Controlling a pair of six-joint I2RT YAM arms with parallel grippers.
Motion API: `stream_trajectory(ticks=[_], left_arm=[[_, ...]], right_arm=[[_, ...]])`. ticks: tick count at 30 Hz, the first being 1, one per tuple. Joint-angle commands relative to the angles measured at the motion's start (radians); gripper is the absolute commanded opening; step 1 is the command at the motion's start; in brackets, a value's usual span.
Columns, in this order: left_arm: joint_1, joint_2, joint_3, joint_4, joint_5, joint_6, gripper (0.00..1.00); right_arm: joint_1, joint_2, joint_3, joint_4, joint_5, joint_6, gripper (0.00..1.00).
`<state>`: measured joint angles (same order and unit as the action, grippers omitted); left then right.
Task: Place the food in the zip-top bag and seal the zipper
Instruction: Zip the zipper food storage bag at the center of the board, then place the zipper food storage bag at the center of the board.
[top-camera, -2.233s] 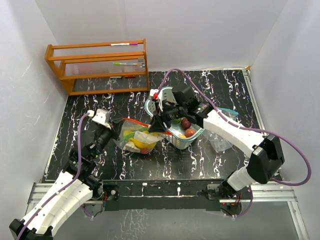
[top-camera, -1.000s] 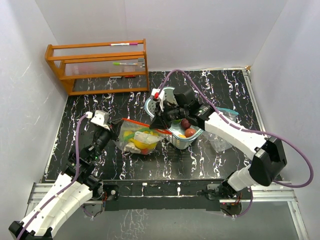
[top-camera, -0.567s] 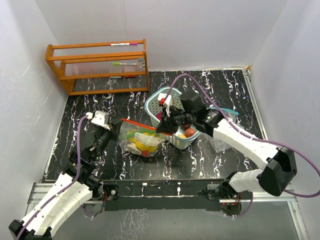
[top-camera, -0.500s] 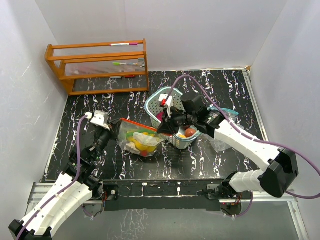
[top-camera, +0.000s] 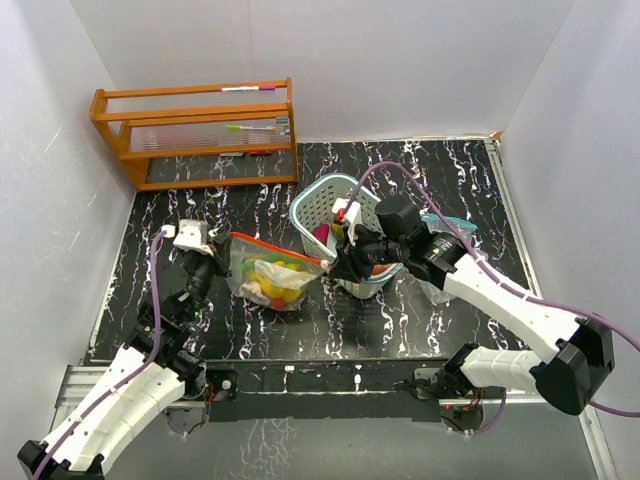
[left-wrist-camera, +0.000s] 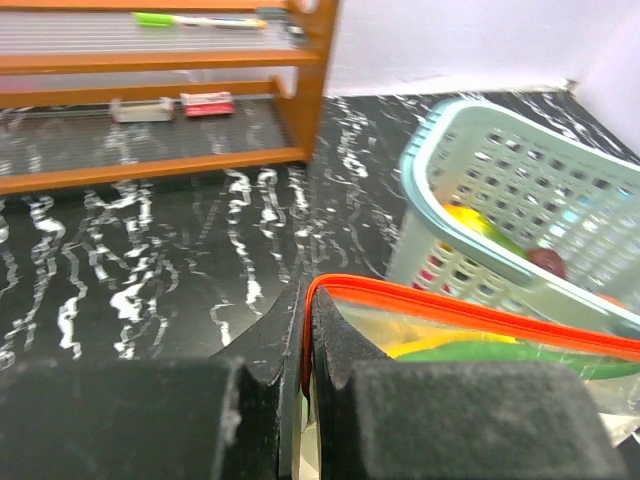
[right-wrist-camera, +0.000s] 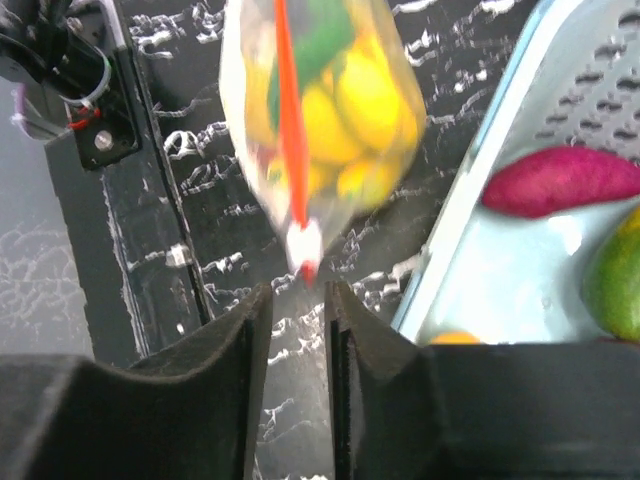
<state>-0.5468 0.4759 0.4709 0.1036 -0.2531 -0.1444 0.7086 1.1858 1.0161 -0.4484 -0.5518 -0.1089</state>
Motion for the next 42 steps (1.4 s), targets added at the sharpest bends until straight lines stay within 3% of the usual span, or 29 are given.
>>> stream_trajectory(ticks=[1, 5, 7, 8, 15, 19, 23, 25, 29, 30, 36, 42], left_arm=[[0.025, -0.014, 0.031, 0.074, -0.152, 0.007, 0.00], [0.025, -0.001, 0.050, 0.074, -0.155, 0.016, 0.00], [0.026, 0.005, 0.059, 0.073, -0.188, 0.026, 0.00], [0.026, 0.007, 0.063, 0.075, -0.216, 0.031, 0.00], [0.027, 0.129, 0.165, 0.173, -0.533, 0.191, 0.00], [0.029, 0.196, 0.222, 0.275, -0.626, 0.329, 0.00], [0.064, 0.281, 0.250, 0.262, -0.681, 0.318, 0.00], [0.112, 0.334, 0.262, 0.176, -0.661, 0.221, 0.26], [0.194, 0.373, 0.289, 0.031, -0.559, 0.037, 0.91], [0.196, 0.372, 0.284, 0.036, -0.555, 0.031, 0.97], [0.197, 0.327, 0.293, 0.039, -0.462, 0.021, 0.97], [0.197, 0.216, 0.299, 0.095, -0.049, -0.001, 0.97]], right_arm=[[-0.008, -0.033, -0.011, -0.070, 0.080, 0.039, 0.40], [-0.008, -0.043, 0.032, 0.001, 0.176, 0.114, 0.71], [-0.008, -0.065, 0.051, 0.053, 0.223, 0.153, 0.95], [-0.008, -0.078, 0.055, 0.076, 0.246, 0.171, 0.98], [-0.008, -0.106, 0.074, 0.115, 0.346, 0.218, 0.98], [-0.008, -0.097, 0.068, 0.096, 0.412, 0.240, 0.98], [-0.025, -0.108, 0.061, 0.059, 0.597, 0.320, 0.98], [-0.050, -0.122, 0.055, 0.048, 0.653, 0.359, 0.98], [-0.094, -0.148, 0.039, 0.039, 0.651, 0.403, 0.98], [-0.102, -0.150, 0.038, 0.031, 0.657, 0.414, 0.98], [-0.191, -0.167, 0.034, -0.051, 0.810, 0.545, 0.99], [-0.426, -0.152, -0.028, -0.094, 0.788, 0.627, 0.98]])
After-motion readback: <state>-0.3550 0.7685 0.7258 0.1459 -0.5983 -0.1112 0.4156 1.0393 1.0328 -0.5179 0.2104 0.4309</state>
